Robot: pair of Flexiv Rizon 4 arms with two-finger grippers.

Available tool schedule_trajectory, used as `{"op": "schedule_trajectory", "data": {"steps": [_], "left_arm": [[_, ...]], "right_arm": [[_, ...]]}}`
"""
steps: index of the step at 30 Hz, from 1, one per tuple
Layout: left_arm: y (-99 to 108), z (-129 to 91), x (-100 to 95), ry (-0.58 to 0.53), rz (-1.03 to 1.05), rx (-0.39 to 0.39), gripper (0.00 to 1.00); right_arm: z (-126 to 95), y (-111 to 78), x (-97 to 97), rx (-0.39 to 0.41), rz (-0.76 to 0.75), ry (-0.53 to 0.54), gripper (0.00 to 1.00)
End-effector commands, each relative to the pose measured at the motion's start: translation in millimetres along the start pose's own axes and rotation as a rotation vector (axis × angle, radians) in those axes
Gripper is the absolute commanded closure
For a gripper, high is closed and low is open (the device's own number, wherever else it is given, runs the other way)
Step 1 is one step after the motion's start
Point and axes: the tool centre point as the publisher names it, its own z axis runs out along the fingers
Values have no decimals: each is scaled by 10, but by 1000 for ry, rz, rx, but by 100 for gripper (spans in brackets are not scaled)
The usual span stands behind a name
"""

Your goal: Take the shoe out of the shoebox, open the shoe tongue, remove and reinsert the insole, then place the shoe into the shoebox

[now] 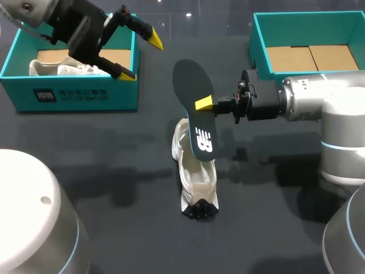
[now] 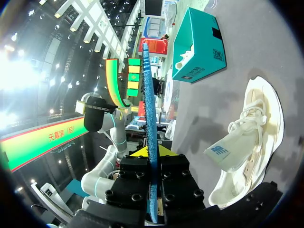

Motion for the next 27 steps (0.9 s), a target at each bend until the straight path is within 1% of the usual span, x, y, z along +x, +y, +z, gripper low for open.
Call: {"op": "schedule_trajectory", "data": {"steps": [1,3,4,5,7,8,9,10,12,14,19,20,21,25,27], "left_arm": [[120,114,-389,125,-41,28,0],[123,144,-519,177,-30,23,0],[145,162,-573,216,-35,30,0],[171,182,-626,232,-41,21,0],[224,219,-735,264,-47,59,0],[228,232,-778,297,-38,44,0],[224,248,-815,327,-41,40,0],[236,264,-851,360,-24,54,0],[266,306,-910,417,-22,38,0],[309,356,-964,477,-19,63,0],[413,480,-1018,615,-22,101,0],[421,493,-1020,636,-31,106,0],[430,461,-982,657,-27,111,0],[427,453,-956,711,-39,110,0],[381,481,-935,741,-36,93,0]], "right_arm": [[2,-6,1,-1,1,-3,100],[2,-6,1,-1,1,-3,100],[2,-6,1,-1,1,-3,100],[2,-6,1,-1,1,-3,100],[2,-6,1,-1,1,-3,100],[2,-6,1,-1,1,-3,100],[2,-6,1,-1,1,-3,100],[2,-6,1,-1,1,-3,100],[2,-6,1,-1,1,-3,100],[2,-6,1,-1,1,-3,100],[2,-6,1,-1,1,-3,100],[2,-6,1,-1,1,-3,100],[2,-6,1,-1,1,-3,100],[2,-6,1,-1,1,-3,100],[2,-6,1,-1,1,-3,100]]}}
